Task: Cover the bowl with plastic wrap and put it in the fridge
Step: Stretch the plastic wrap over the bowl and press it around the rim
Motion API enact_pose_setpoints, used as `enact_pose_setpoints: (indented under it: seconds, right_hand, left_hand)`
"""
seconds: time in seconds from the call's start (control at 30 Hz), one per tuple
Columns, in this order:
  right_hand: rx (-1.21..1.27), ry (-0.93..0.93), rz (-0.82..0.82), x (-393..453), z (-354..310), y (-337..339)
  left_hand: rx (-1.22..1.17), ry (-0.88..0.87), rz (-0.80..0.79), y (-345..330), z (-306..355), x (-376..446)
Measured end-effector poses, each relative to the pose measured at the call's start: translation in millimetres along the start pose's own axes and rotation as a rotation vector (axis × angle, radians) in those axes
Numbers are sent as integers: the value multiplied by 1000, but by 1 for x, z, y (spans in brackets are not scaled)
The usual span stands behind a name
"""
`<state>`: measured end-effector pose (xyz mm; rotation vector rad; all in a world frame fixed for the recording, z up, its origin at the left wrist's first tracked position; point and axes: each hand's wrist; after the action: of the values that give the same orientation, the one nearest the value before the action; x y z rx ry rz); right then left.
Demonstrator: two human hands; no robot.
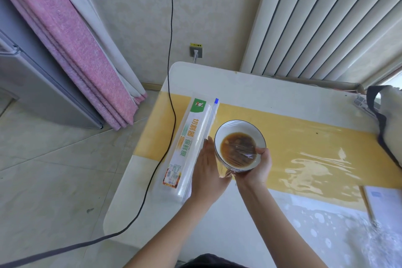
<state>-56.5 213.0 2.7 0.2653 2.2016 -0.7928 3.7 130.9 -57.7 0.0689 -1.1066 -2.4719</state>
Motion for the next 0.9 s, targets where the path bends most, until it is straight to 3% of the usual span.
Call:
enact_pose_setpoints:
  seconds: [0.3,0.57,0.9]
  right_hand:
    - [21,8,25,4,1,6]
    - [23,12,68,7,3,11]
    - [-22,34,102,8,-1,15]
  left_hand:
    - [17,-243,-78,3,-9,-36]
    - [288,-441,-115,-5,-18,-48]
    - [393,-527,-136,-2,-28,-49]
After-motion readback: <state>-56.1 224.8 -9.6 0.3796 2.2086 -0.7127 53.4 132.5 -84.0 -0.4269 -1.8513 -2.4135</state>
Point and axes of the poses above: each hand's wrist, its own x-axis towards the middle knuckle, its own y-axis out of the back of the hand, z = x × y, and after that the axes turned 2 degrees about -x, right-handed
